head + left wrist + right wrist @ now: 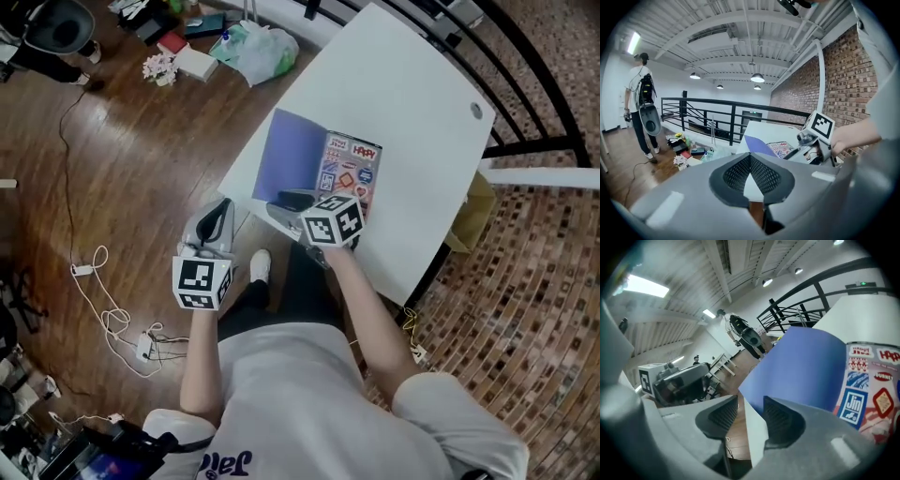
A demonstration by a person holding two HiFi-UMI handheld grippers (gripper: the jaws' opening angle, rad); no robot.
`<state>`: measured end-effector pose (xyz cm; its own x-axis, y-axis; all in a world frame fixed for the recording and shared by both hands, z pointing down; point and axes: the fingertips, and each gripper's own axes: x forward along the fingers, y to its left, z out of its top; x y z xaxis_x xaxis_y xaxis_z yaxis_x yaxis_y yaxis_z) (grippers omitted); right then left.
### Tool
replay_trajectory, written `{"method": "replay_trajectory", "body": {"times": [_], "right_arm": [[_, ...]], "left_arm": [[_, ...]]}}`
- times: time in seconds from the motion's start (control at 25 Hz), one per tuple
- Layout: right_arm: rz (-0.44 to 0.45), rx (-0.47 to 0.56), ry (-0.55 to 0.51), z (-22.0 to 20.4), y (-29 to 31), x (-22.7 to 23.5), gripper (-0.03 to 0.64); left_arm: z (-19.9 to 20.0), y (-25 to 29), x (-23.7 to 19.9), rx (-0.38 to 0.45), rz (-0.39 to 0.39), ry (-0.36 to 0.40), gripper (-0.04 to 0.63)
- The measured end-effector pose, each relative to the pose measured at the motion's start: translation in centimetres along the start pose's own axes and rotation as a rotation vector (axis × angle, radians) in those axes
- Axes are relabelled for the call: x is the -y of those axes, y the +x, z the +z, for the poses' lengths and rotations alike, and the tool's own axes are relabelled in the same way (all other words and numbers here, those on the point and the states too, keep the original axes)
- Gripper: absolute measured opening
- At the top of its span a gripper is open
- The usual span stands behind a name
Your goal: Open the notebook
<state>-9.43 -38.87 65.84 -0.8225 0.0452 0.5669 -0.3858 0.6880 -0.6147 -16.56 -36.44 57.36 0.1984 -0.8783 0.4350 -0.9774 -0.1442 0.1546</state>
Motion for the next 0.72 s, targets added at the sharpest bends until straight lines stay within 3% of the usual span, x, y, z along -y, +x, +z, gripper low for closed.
{"method": "replay_trajectory", "body": {"times": [0.16, 0.32, 0.44, 0.52, 0.72], "right_arm": [[-0.115, -0.002, 0.017, -0.7, 1.7, 2.4, 0.085], [-0.29, -0.084, -0.085, -1.6, 2.4, 3.7, -0.008], [-0.384, -0.109, -0.108, -2.6, 2.1, 3.2, -0.008], [-0.392, -0.051, -0.104, -2.4, 0.7, 1.0, -0.008], [-0.41, 0.229, -0.044, -1.9, -6.5, -6.6, -0.008]], "left_arm": [[-0.8, -1.7, -0.1, -0.002, -0.002, 0.002, 0.015], [-0.6, -3.6, 0.2, 0.023, -0.026, 0.021, 0.015], [0.0, -5.2, 0.6, 0.051, -0.057, 0.057, 0.015], [0.7, -6.2, 1.6, 0.071, -0.095, 0.077, 0.015], [3.3, -8.1, 6.2, 0.129, -0.235, 0.108, 0.015]]}}
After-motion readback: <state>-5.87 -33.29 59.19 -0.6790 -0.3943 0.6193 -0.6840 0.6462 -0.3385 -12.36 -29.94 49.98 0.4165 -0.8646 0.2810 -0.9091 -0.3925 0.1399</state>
